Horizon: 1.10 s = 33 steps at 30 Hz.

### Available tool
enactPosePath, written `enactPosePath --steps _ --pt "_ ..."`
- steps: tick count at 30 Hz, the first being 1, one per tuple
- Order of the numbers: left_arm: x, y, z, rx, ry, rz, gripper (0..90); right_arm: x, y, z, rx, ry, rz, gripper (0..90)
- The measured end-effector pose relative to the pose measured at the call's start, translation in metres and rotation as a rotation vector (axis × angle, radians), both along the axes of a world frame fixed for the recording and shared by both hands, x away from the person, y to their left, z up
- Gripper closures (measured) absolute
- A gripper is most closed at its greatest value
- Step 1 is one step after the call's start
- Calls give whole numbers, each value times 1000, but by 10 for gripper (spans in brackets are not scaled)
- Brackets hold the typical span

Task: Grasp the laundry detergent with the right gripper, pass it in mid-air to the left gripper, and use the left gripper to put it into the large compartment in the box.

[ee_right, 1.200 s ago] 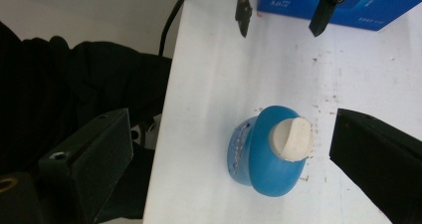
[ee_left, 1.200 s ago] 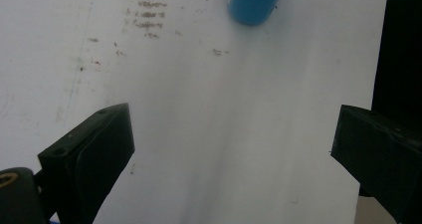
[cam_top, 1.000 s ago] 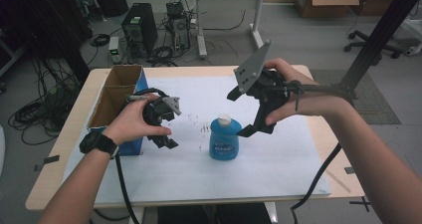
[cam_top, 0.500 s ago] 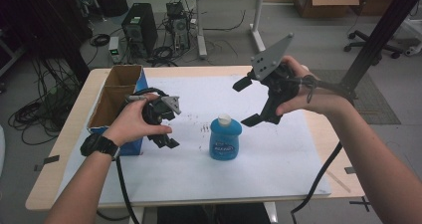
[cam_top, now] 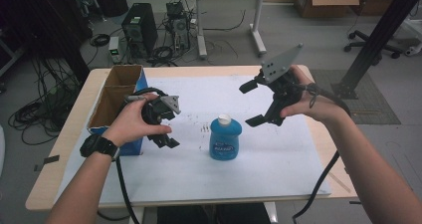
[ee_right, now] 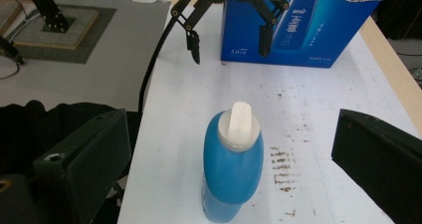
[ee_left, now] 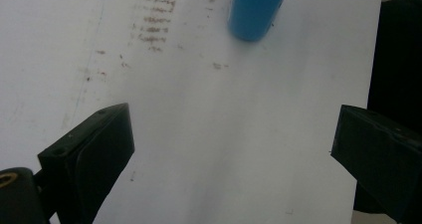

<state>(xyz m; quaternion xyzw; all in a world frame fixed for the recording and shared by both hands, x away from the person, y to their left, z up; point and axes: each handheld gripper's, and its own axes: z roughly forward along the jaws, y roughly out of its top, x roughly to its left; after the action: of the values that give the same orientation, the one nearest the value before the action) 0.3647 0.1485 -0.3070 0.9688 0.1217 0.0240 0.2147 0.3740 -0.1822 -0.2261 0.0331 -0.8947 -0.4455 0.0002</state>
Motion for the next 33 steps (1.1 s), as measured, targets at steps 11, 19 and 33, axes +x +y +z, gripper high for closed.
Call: enactPosePath --steps 11,19,33 --pt "-1 -1 0 0 5 -4 35 9 -19 -35 54 40 -68 16" --pt "0 0 0 -2 7 -3 35 12 -24 -60 85 69 -100 16" --pt "-1 1 -1 -4 12 -4 35 16 -23 -98 124 119 -124 15"
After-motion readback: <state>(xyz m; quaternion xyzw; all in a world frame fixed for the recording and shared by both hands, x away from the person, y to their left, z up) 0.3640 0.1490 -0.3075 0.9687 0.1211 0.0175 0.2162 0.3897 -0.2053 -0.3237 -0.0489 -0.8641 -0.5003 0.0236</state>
